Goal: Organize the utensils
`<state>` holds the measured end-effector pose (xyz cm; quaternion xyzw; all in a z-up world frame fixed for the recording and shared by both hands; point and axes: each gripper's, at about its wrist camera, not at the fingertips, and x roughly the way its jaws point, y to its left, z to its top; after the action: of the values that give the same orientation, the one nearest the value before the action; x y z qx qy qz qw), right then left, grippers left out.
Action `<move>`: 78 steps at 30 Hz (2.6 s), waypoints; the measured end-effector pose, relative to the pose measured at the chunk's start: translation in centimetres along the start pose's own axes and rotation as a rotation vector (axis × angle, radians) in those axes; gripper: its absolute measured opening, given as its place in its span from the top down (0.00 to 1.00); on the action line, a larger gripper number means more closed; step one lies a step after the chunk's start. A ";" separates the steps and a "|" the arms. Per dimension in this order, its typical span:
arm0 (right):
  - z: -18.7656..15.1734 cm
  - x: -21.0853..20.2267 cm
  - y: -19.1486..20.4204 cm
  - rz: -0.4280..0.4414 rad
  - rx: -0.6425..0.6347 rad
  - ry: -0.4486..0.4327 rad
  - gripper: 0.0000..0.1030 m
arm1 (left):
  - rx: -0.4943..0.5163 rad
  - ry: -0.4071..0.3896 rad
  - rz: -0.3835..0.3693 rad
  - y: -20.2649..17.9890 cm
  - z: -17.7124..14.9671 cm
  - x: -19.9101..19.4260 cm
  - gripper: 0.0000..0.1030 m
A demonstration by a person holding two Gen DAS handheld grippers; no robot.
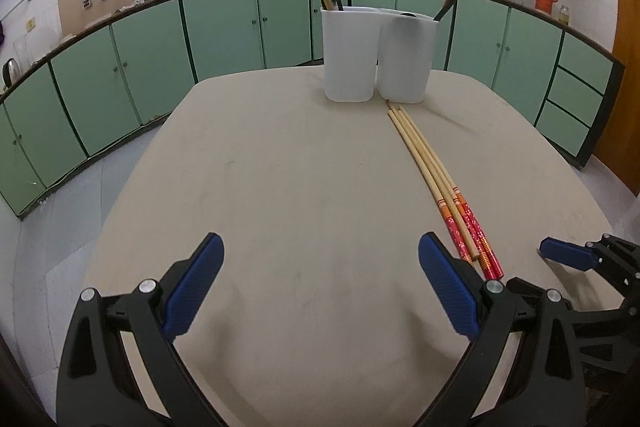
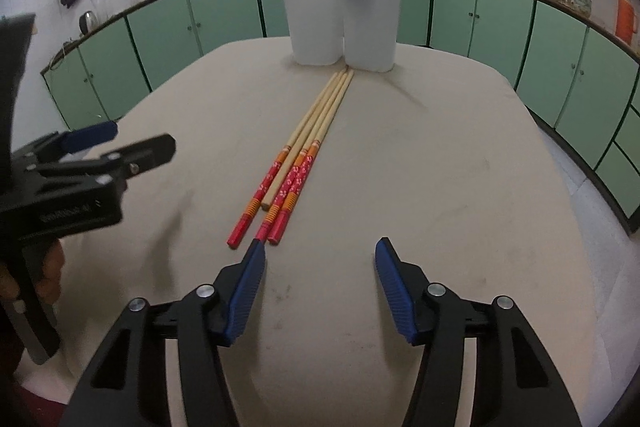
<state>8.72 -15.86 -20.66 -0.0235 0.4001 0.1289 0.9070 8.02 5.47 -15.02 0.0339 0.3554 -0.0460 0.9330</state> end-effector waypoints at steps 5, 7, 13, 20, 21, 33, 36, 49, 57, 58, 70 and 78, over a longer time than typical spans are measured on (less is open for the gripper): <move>0.2 0.3 0.4 -0.017 -0.011 -0.003 0.45 | -0.004 0.001 -0.003 0.0 0.0 0.0 0.08; 0.4 0.5 0.7 -0.017 -0.018 -0.003 0.46 | -0.006 0.003 -0.003 0.0 0.0 0.0 0.08; 0.8 0.8 1.7 -0.014 -0.039 -0.005 0.55 | -0.021 0.005 -0.001 0.5 0.1 0.2 0.08; 0.9 0.9 1.6 -0.024 -0.047 -0.009 0.78 | -0.012 0.006 -0.015 0.1 0.0 0.2 0.08; 0.9 0.8 1.4 -0.029 -0.044 -0.009 0.82 | -0.008 0.008 -0.019 -0.1 0.0 0.2 0.08; 0.4 0.3 -1.2 -0.036 0.034 -0.016 0.89 | 0.045 0.096 -0.174 -2.6 -0.8 0.9 0.08; 0.3 0.3 -1.3 -0.028 0.035 -0.018 0.89 | 0.047 0.118 -0.192 -3.1 -1.1 1.4 0.08; 0.2 0.2 -1.5 -0.003 0.036 -0.018 0.89 | 0.073 0.150 -0.155 -4.1 -1.8 2.6 0.08; 0.2 0.2 -1.6 0.024 0.034 -0.023 0.88 | -0.005 0.149 -0.087 -1.3 -1.2 2.8 0.09; 0.2 0.2 -1.6 0.027 0.036 -0.023 0.88 | -0.007 0.140 -0.101 -1.3 -1.1 2.6 0.09; 0.2 0.2 -1.8 0.035 0.043 -0.023 0.88 | 0.089 0.170 -0.167 -4.8 -1.6 3.5 0.09; 0.1 0.2 -1.9 0.049 0.048 -0.027 0.87 | 0.085 0.166 -0.102 -4.3 -1.6 3.6 0.09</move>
<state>9.37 -17.65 -20.85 0.0099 0.3912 0.1415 0.9093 9.14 1.18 -18.74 0.0589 0.4306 -0.1054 0.8945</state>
